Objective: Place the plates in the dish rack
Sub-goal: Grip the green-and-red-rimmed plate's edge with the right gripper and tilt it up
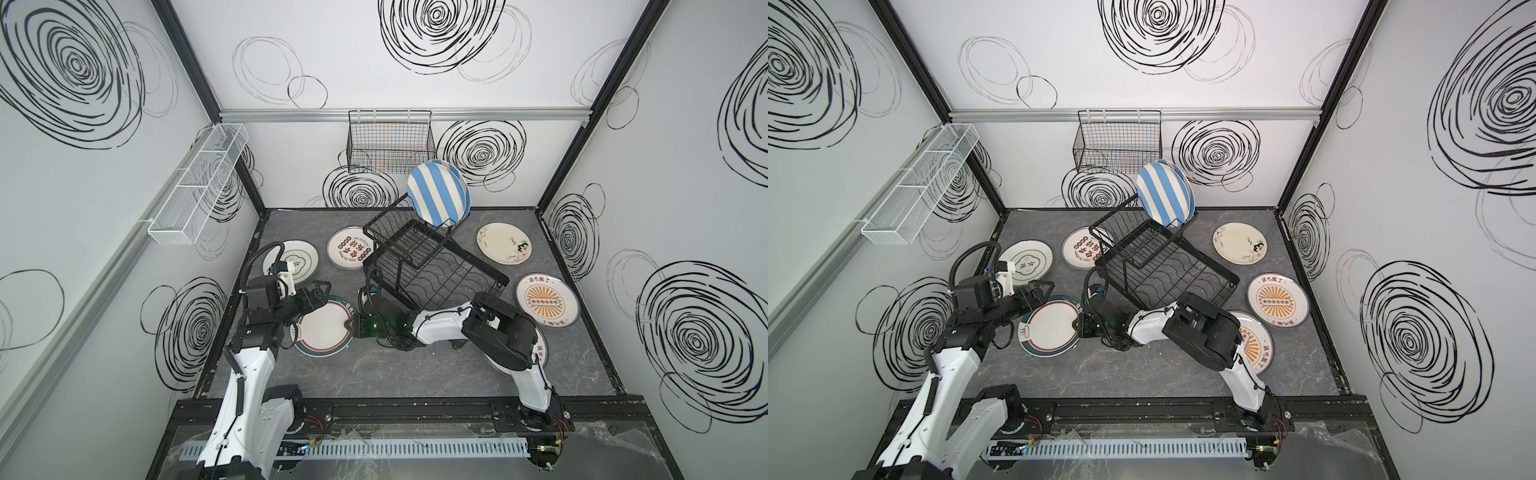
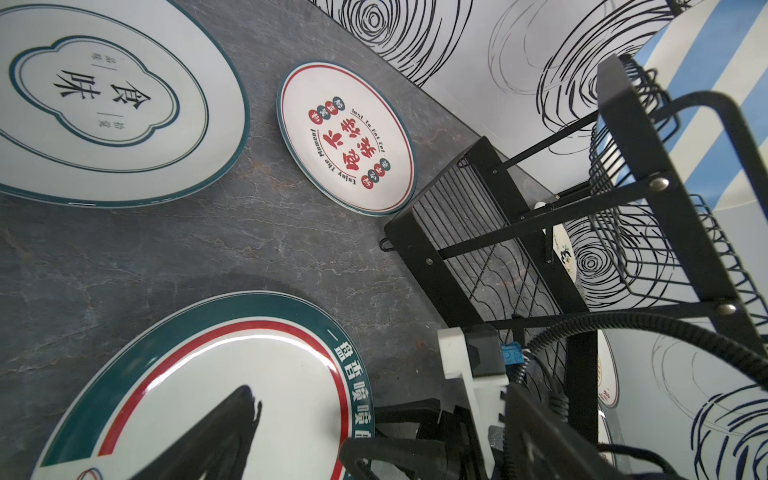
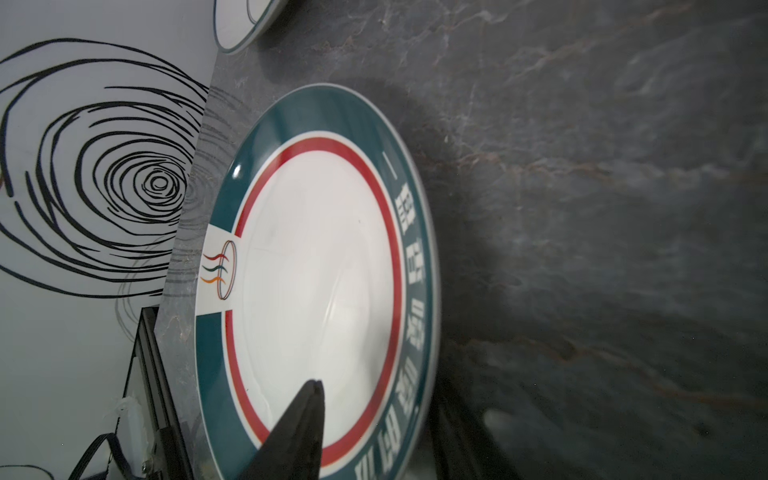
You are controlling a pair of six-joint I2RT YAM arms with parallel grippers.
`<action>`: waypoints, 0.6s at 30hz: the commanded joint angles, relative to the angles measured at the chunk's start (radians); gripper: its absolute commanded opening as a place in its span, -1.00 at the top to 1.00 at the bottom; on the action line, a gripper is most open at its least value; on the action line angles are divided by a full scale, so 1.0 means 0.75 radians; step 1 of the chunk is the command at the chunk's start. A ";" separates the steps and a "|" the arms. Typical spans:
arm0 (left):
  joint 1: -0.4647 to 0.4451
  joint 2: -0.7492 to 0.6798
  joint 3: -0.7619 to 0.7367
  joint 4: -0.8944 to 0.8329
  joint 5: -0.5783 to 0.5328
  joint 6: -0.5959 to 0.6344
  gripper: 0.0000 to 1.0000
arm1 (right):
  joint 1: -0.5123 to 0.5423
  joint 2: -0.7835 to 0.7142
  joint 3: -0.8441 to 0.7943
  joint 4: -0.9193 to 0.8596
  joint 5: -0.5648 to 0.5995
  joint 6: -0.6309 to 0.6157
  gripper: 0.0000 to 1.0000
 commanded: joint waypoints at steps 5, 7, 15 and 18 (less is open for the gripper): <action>0.013 -0.032 -0.011 0.049 0.005 0.028 -0.92 | -0.026 0.086 0.038 -0.091 0.002 0.028 0.25; 0.013 -0.033 -0.014 0.053 0.008 0.027 -0.92 | -0.026 0.100 0.056 -0.094 -0.005 0.029 0.26; 0.011 -0.043 -0.016 0.059 0.013 0.026 -0.92 | -0.017 0.078 0.059 -0.140 0.032 0.023 0.70; 0.011 -0.044 -0.017 0.060 0.015 0.024 -0.92 | -0.018 0.029 0.022 -0.139 0.061 0.034 0.88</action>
